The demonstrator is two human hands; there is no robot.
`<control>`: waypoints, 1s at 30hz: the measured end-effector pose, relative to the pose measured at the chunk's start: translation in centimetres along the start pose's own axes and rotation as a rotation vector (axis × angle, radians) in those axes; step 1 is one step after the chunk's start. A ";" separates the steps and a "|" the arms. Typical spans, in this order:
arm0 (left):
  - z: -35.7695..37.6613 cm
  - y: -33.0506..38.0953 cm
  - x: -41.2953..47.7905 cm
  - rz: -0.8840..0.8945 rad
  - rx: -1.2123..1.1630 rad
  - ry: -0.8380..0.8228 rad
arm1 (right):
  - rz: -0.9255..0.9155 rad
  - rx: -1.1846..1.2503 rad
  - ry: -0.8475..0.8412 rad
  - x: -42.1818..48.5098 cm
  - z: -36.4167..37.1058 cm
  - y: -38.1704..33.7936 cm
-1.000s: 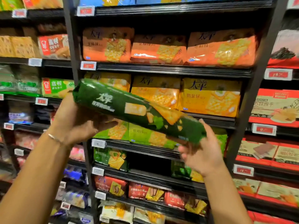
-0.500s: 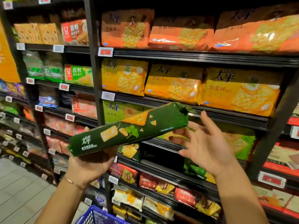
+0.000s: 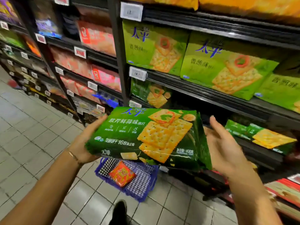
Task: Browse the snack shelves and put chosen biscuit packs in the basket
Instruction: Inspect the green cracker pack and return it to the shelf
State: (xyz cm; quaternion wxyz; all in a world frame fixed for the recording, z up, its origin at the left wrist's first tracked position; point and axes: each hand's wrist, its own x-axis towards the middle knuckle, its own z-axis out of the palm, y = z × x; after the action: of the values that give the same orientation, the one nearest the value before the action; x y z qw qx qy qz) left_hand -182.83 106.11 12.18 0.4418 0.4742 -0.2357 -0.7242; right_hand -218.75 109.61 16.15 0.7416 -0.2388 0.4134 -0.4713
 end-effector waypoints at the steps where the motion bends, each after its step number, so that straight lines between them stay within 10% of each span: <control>1: -1.4 -0.2 1.9 -0.067 0.035 0.004 | 0.027 -0.026 0.040 2.0 0.1 1.5; 12: -23.4 -14.5 23.9 -0.343 0.557 0.265 | 0.455 -0.249 0.559 24.6 -4.8 27.0; 30: -47.8 -50.1 54.3 -0.609 0.672 0.470 | 0.666 -0.241 0.647 51.8 -27.4 69.4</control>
State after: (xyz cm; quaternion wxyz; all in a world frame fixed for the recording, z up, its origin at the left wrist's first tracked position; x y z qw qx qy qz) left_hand -169.56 87.93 -72.90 0.0747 0.7873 -0.2009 -0.5781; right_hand -195.78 94.80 -70.50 0.6526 -0.0185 0.7287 -0.2070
